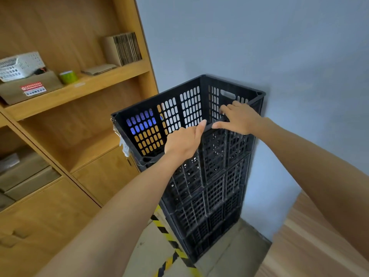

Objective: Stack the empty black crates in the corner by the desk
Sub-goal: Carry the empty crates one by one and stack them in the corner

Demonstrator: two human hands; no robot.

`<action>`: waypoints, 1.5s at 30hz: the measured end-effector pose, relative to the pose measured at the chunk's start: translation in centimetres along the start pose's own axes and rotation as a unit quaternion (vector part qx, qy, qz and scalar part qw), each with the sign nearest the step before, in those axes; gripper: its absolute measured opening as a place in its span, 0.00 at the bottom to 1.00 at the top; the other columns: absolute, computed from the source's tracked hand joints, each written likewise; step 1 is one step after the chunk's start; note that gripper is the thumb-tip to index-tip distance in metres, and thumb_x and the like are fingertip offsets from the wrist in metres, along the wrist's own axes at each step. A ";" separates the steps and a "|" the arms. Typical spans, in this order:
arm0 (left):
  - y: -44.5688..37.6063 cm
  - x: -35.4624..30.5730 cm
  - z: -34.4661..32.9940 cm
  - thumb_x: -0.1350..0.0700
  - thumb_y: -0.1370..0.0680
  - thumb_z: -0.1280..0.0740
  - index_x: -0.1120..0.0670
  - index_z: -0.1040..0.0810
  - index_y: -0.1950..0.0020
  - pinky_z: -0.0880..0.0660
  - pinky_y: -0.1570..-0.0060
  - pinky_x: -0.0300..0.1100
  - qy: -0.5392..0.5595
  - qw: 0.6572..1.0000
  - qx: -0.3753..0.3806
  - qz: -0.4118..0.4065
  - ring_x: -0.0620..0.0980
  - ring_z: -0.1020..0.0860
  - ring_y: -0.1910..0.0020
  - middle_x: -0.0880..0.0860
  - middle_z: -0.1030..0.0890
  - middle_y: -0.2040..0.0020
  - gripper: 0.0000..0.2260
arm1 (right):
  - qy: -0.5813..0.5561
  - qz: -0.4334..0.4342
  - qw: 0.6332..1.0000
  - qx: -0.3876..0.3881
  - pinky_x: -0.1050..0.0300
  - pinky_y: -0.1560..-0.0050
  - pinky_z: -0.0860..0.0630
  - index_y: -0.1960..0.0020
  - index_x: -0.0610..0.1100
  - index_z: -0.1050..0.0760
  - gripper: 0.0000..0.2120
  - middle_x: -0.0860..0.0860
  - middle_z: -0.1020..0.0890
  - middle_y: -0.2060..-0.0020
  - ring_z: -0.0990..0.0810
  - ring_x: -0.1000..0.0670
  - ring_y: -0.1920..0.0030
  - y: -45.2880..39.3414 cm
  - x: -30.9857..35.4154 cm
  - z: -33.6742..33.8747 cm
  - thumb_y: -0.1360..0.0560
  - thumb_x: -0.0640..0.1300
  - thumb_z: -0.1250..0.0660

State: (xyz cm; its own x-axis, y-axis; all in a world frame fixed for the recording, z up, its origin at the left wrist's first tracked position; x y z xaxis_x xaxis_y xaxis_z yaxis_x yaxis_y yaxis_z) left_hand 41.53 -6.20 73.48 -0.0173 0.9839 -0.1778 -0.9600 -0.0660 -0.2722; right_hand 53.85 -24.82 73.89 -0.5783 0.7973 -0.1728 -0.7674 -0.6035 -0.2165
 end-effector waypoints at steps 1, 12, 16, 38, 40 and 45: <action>0.0 0.0 0.0 0.35 0.20 0.63 0.49 0.33 0.67 0.27 0.65 0.48 0.012 1.000 -0.003 -0.002 0.52 0.25 0.72 0.51 0.25 0.72 0.29 | 0.013 0.006 1.000 -0.007 0.47 0.44 0.30 0.38 0.44 0.27 0.52 0.46 0.20 0.48 0.27 0.44 0.44 0.1 0.0 -0.2 0.35 0.80 0.67; 0.9 3.3 0.7 0.44 0.16 0.55 0.55 0.26 0.52 0.24 0.63 0.50 -0.027 0.993 0.012 -0.117 0.58 0.22 0.66 0.54 0.22 0.64 0.22 | 0.064 -0.025 0.997 -0.022 0.49 0.50 0.29 0.45 0.41 0.26 0.49 0.47 0.23 0.57 0.27 0.45 0.51 1.4 3.0 -0.1 0.31 0.77 0.68; 1.9 5.6 1.4 0.44 0.16 0.55 0.54 0.26 0.52 0.26 0.66 0.49 -0.029 0.986 0.001 -0.163 0.57 0.22 0.67 0.52 0.23 0.66 0.22 | 0.079 -0.059 0.995 -0.021 0.49 0.52 0.30 0.49 0.42 0.26 0.47 0.47 0.24 0.59 0.28 0.45 0.53 2.6 5.7 0.5 0.31 0.77 0.68; 4.2 10.8 3.0 0.48 0.16 0.55 0.57 0.29 0.60 0.26 0.64 0.48 0.045 0.956 0.033 -0.288 0.54 0.27 0.72 0.55 0.27 0.71 0.23 | 0.082 -0.185 0.979 0.028 0.44 0.43 0.30 0.38 0.42 0.26 0.53 0.42 0.22 0.44 0.28 0.41 0.40 7.9 14.4 4.1 0.34 0.78 0.70; 4.5 10.7 3.0 0.52 0.16 0.50 0.55 0.32 0.62 0.27 0.67 0.48 0.003 0.962 0.024 -0.272 0.56 0.29 0.73 0.54 0.29 0.72 0.17 | 0.028 -0.150 0.987 0.048 0.45 0.47 0.30 0.41 0.45 0.25 0.51 0.44 0.21 0.49 0.26 0.42 0.42 7.6 13.2 4.5 0.33 0.78 0.70; 6.6 9.4 3.1 0.66 0.23 0.37 0.52 0.29 0.44 0.39 0.78 0.39 -0.135 0.982 0.061 -0.114 0.53 0.30 0.74 0.50 0.34 0.72 0.12 | -0.027 -0.133 0.977 0.164 0.43 0.43 0.29 0.31 0.48 0.31 0.55 0.43 0.21 0.40 0.24 0.41 0.39 8.2 8.2 5.0 0.39 0.82 0.67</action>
State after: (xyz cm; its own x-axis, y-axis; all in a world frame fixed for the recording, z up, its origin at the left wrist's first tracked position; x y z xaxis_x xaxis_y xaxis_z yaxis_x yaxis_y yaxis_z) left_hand 34.14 3.16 72.88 0.1446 0.9799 0.1373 -0.9736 0.1657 -0.1571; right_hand 41.46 -23.18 75.48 -0.3541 0.9298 -0.1001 -0.9346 -0.3478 0.0747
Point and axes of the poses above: each hand's wrist, its own y-axis away from the middle knuckle, its own z-axis out of the back of the hand, x = y × z, the point moved 1 cm from there along -y, towards the middle knuckle
